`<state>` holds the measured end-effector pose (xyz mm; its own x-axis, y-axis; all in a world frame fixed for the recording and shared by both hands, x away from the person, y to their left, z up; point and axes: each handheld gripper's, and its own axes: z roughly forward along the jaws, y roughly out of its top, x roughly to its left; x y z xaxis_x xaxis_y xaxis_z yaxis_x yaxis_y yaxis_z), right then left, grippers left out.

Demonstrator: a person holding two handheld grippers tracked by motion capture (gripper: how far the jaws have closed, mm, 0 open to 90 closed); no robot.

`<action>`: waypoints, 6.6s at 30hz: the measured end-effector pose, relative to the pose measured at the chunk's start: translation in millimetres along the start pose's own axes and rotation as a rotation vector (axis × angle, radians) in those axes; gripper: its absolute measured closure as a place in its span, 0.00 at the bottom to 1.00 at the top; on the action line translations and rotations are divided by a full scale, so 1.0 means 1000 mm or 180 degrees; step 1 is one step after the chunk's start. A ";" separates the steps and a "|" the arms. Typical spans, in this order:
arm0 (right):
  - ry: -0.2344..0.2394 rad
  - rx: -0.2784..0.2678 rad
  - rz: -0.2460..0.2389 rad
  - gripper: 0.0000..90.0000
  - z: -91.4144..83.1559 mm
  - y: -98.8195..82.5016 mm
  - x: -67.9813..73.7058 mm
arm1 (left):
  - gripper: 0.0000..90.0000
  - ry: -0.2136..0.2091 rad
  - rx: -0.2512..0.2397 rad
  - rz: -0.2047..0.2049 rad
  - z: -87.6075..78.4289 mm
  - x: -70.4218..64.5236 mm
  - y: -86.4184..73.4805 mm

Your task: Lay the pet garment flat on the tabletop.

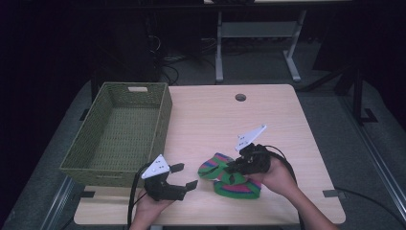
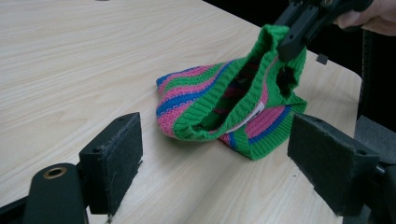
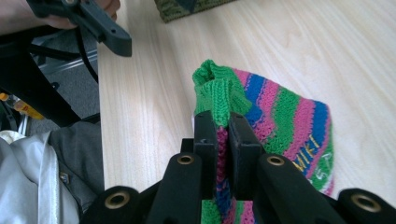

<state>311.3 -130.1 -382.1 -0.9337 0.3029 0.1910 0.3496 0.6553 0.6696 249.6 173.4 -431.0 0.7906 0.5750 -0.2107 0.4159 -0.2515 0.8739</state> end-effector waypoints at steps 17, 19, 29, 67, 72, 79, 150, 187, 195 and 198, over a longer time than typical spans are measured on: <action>-0.0022 -0.0275 0.0019 0.93 -0.044 0.007 -0.009 | 0.20 -0.0157 0.0013 0.0103 0.013 -0.003 0.012; -0.0019 -0.0307 0.0013 0.93 -0.048 0.007 -0.010 | 0.20 -0.0162 0.0029 0.0125 0.015 -0.003 0.013; 0.0004 -0.0405 0.0007 0.93 -0.061 0.008 -0.014 | 0.26 -0.0251 0.0048 0.0185 0.038 0.003 0.022; -0.0290 -0.0555 0.0267 0.92 -0.085 -0.015 -0.053 | 0.89 -0.0248 0.0033 0.0323 0.078 0.010 0.069; -0.0333 -0.0521 0.0319 0.92 -0.082 -0.017 -0.061 | 0.89 -0.0193 0.0047 0.0284 0.082 0.012 0.071; -0.0396 -0.0469 0.0369 0.91 -0.073 -0.016 -0.074 | 0.87 -0.0089 0.0110 0.0143 0.087 0.020 0.074; -0.0495 -0.0259 0.0807 0.90 -0.040 -0.062 -0.103 | 0.94 0.0010 0.0789 0.0171 0.126 0.024 0.061; -0.0427 0.0032 0.1043 0.86 -0.002 -0.086 -0.109 | 0.91 0.0027 0.1314 0.0323 0.146 0.020 0.046; -0.0399 -0.0077 0.1067 0.63 -0.009 -0.086 -0.108 | 0.74 0.0065 0.1253 0.0347 0.140 0.019 0.050; -0.0453 -0.0163 0.1088 0.56 -0.016 -0.087 -0.106 | 0.68 0.0032 0.1141 0.0282 0.136 0.018 0.052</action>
<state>378.9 -230.1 -449.1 -0.7424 0.5938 0.3103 0.6314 0.4654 0.6203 346.6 64.5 -449.3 0.8269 0.5458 -0.1351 0.4783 -0.5565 0.6794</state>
